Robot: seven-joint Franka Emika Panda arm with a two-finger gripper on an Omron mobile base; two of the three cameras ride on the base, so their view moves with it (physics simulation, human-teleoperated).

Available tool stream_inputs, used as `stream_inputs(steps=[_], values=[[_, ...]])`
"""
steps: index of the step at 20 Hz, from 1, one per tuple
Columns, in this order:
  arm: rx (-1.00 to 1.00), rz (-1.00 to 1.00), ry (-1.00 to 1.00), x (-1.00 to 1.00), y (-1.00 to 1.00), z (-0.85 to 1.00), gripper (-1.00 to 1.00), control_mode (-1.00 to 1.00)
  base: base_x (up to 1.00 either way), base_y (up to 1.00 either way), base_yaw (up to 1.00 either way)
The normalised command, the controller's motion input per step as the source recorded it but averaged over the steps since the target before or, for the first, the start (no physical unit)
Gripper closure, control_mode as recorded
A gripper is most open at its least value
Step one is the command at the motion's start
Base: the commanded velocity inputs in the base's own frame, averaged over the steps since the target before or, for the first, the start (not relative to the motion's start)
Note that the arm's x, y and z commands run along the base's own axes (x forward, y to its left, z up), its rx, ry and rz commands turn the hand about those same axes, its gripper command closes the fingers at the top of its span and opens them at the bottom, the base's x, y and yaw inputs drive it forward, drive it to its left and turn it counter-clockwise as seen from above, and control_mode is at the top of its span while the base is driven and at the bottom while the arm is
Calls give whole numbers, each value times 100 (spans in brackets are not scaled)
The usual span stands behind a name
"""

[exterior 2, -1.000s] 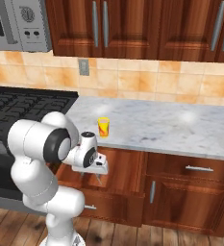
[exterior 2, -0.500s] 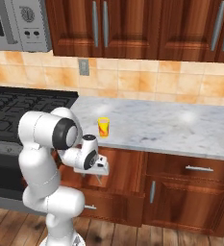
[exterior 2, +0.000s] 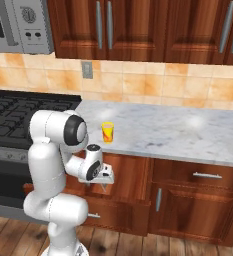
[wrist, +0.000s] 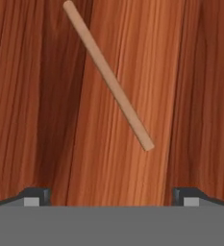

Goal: Pick up the straw from the right drawer and put it inside the smoothie cup.

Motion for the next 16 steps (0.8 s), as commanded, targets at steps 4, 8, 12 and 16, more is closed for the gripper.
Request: stream_inputs(steps=[4, 8, 12, 16], values=[[0, 3, -2, 22, 0, -20, -100, -100, 0, 0, 0], [0, 2, -1, 24, 0, -17, -100, -100, 0, 0, 0], [0, 1, 0, 28, 0, -15, -100, -100, 0, 0, 0], [0, 0, 0, 26, 0, -22, -100, -100, 0, 0, 0]])
